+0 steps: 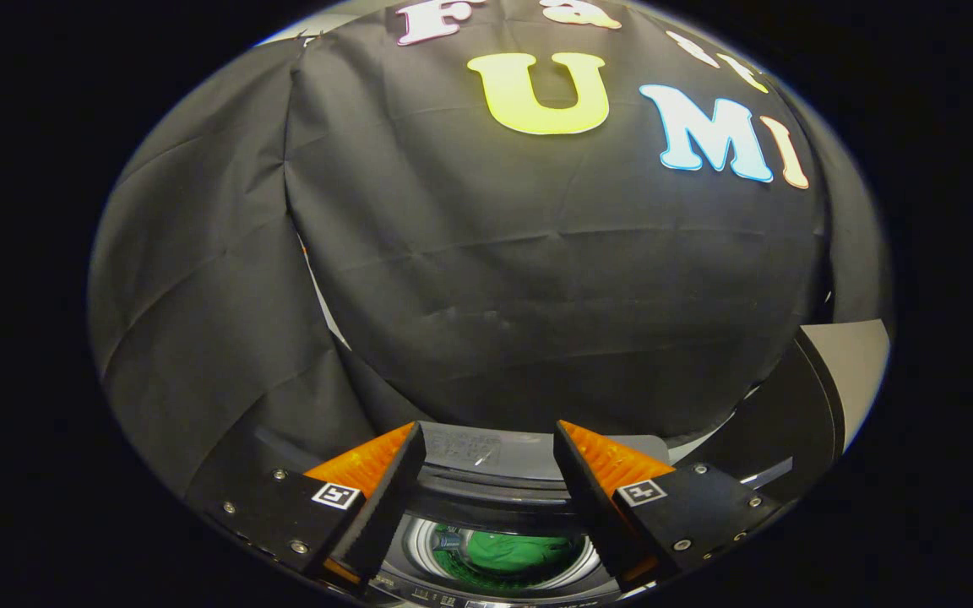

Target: Put the clothes into the washing machine and then close the washing machine lid.

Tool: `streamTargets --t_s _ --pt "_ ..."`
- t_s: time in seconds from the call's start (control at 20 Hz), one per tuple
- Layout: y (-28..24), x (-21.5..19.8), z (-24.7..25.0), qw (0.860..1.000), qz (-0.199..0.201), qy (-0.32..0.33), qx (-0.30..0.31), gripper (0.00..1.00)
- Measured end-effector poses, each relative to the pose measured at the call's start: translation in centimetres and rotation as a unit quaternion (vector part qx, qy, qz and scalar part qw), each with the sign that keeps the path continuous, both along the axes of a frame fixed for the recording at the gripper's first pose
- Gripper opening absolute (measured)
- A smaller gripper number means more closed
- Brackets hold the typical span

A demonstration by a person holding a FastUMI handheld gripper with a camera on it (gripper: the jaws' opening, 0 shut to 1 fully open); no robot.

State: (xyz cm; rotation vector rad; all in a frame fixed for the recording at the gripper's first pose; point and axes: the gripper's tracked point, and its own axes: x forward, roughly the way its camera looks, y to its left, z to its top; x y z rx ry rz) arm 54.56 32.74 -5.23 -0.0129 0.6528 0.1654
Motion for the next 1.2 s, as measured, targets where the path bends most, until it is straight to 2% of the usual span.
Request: streamTargets --t_s 0.4,0.9,1.2 --pt "-0.4 -0.8 -0.5 1.0 0.019 0.023 -0.008 0.94" --pt "0.0 -6.5 -4.4 0.999 0.038 0.032 -0.019 0.93" --pt "0.1 -8.4 -1.5 0.999 0.048 -0.013 -0.004 0.95"
